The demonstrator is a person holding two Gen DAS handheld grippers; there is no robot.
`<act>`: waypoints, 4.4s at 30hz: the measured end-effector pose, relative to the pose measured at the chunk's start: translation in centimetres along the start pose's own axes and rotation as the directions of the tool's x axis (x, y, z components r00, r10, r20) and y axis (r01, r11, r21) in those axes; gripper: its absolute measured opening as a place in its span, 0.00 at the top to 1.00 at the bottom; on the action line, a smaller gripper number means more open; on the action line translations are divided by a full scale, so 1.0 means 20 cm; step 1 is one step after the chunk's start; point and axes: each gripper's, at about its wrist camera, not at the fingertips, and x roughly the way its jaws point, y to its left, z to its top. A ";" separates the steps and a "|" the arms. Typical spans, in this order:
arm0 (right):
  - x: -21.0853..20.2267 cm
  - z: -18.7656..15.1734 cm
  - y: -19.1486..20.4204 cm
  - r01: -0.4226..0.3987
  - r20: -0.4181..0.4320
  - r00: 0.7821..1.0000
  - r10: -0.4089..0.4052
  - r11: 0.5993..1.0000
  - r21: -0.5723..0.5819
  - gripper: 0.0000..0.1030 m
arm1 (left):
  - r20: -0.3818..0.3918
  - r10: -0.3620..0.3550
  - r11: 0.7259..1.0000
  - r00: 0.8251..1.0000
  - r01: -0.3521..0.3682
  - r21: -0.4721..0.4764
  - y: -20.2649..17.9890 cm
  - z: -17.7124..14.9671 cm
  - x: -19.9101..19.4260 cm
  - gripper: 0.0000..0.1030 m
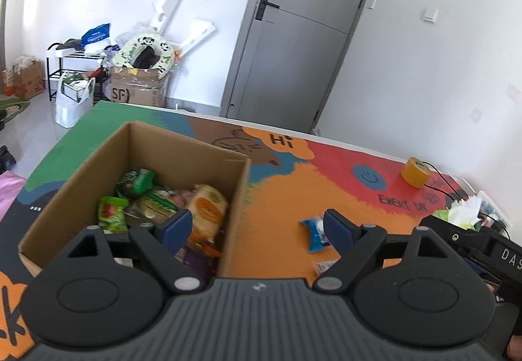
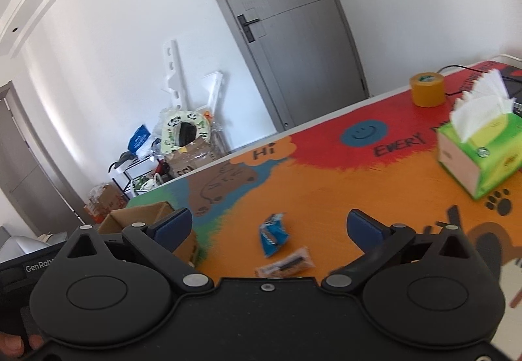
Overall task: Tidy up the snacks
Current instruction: 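Return to the table and grasp the clear-wrapped bar with the left gripper, then grasp the blue pack with the right gripper while the left holds the clear bar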
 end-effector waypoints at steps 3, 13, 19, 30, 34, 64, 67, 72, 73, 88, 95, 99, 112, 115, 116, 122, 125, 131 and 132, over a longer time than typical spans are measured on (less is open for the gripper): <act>-0.02 0.00 -0.06 0.014 0.001 1.000 -0.014 1.000 0.016 0.00 | -0.008 -0.008 1.000 1.000 0.008 0.010 -0.04 -0.01 0.01 0.16; -0.03 -0.01 -0.20 0.046 -0.017 0.999 -0.045 0.998 0.051 0.00 | -0.042 -0.067 0.994 0.997 0.071 0.084 -0.21 -0.07 0.06 0.16; -0.03 -0.03 -0.29 0.067 -0.024 0.998 -0.065 0.995 0.078 0.00 | -0.071 -0.088 0.989 0.994 0.095 0.109 -0.28 -0.10 0.13 0.16; 0.03 -0.09 -0.46 0.113 -0.065 0.992 -0.106 0.985 0.128 0.00 | -0.137 -0.078 0.986 0.987 0.097 0.134 -0.39 -0.18 0.32 0.16; 0.06 -0.10 -0.50 0.118 -0.081 0.991 -0.109 0.985 0.129 0.00 | -0.155 -0.067 0.989 0.986 0.086 0.118 -0.42 -0.21 0.40 0.16; 0.18 -0.14 -0.71 0.108 -0.113 0.989 -0.090 0.981 0.163 0.00 | -0.119 0.150 0.982 0.982 -0.134 0.130 -0.62 -0.40 0.66 0.20; 0.19 -0.14 -0.70 0.109 -0.112 0.989 -0.092 0.981 0.159 0.00 | -0.101 0.169 0.976 0.980 -0.152 0.155 -0.62 -0.41 0.65 0.39; 0.21 -0.14 -0.65 0.099 -0.117 0.990 -0.082 0.984 0.148 0.00 | -0.114 0.115 0.987 0.987 -0.100 0.125 -0.56 -0.39 0.62 0.51; 0.22 -0.14 -0.64 0.098 -0.118 0.990 -0.081 0.985 0.145 0.00 | -0.120 0.111 0.989 0.987 -0.097 0.113 -0.54 -0.38 0.62 0.51; 0.35 -0.08 -0.40 0.021 -0.125 0.992 -0.008 0.994 0.104 0.16 | -0.032 0.063 0.994 0.998 -0.059 0.093 -0.39 -0.17 0.44 0.51; 0.43 -0.05 -0.31 -0.031 -0.138 0.989 0.045 0.994 0.102 0.27 | 0.000 0.066 0.994 0.998 -0.066 0.085 -0.33 -0.09 0.45 0.51; 0.49 -0.04 -0.25 -0.061 -0.157 0.985 0.076 0.993 0.099 0.31 | 0.001 0.065 0.995 0.998 -0.065 0.072 -0.31 -0.07 0.47 0.51; 0.70 -0.05 -0.19 -0.104 -0.216 0.968 0.128 0.987 0.123 0.49 | 0.007 0.052 0.998 0.999 -0.052 0.046 -0.26 -0.04 0.51 0.51; 0.74 -0.07 -0.19 -0.103 -0.243 0.960 0.135 0.985 0.140 0.73 | 0.008 0.049 0.998 0.999 -0.050 0.039 -0.26 -0.04 0.51 0.51; 0.75 -0.07 -0.20 -0.116 -0.249 0.957 0.153 0.981 0.158 0.78 | 0.008 0.049 0.998 0.999 -0.049 0.038 -0.26 -0.04 0.51 0.51; 0.70 -0.10 -0.25 -0.119 -0.229 0.961 0.158 0.977 0.176 0.90 | 0.008 0.050 0.998 0.999 -0.050 0.036 -0.26 -0.05 0.50 0.51; 0.65 -0.10 -0.27 -0.113 -0.213 0.966 0.150 0.978 0.177 0.92 | 0.007 0.049 0.998 0.999 -0.049 0.036 -0.27 -0.05 0.50 0.51; 0.53 -0.10 -0.32 -0.100 -0.183 0.974 0.132 0.979 0.176 0.94 | -0.002 0.037 0.999 0.999 -0.036 0.035 -0.29 -0.09 0.47 0.51; 0.52 -0.09 -0.33 -0.098 -0.177 0.976 0.129 0.980 0.176 0.95 | -0.001 0.034 0.999 0.999 -0.034 0.037 -0.30 -0.09 0.46 0.51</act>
